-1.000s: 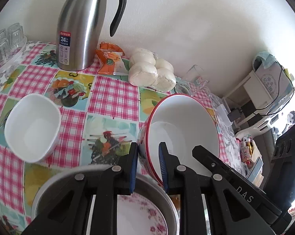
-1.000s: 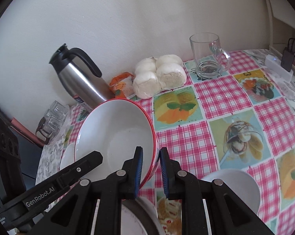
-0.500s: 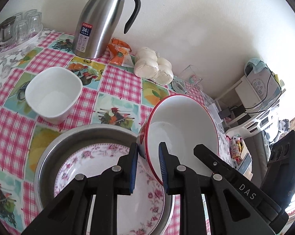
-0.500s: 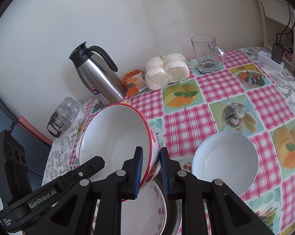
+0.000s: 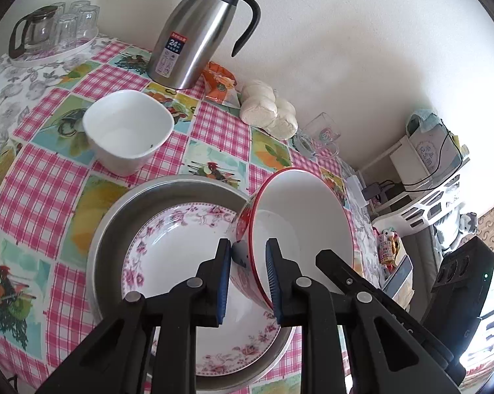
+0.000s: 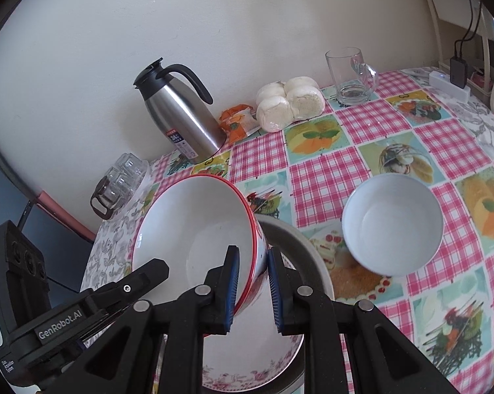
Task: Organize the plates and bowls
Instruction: 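Lift the strawberry bowl with both grippers and carry it over the floral plate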
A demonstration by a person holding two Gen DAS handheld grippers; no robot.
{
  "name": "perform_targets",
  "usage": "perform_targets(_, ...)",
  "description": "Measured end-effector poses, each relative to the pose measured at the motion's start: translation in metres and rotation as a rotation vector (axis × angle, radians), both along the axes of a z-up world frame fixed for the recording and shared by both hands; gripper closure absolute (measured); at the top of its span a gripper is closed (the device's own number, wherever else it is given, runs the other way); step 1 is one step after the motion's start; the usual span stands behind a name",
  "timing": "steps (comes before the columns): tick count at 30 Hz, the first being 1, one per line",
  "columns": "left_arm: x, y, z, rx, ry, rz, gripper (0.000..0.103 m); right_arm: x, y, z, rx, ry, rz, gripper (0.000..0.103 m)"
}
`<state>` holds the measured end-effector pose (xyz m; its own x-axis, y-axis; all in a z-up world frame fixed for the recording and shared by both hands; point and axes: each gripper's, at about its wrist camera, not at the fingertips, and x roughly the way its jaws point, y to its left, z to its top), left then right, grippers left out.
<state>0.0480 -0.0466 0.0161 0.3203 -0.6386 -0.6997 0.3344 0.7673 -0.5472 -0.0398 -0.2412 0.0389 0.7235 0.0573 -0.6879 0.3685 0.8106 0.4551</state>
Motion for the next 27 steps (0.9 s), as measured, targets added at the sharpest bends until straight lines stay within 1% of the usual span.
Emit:
perform_targets(6,-0.006,0.012,0.005,-0.012,-0.013,0.013,0.081,-0.007,0.013,-0.002,-0.001,0.005,-0.001,0.084)
perform_targets(11,-0.007,0.018,0.006,-0.013,-0.006,0.021,0.081,-0.009,0.018,-0.006,0.017,0.016,0.002,0.084)
perform_targets(20,-0.003,0.022,-0.004,0.011,0.033,0.040,0.081,-0.007,0.020,-0.009,0.024,0.027,0.007,0.084)
perform_targets(27,0.002,0.021,-0.021,0.052,0.087,0.053,0.081,0.001,0.019,-0.025,0.043,0.081,0.019,0.084)
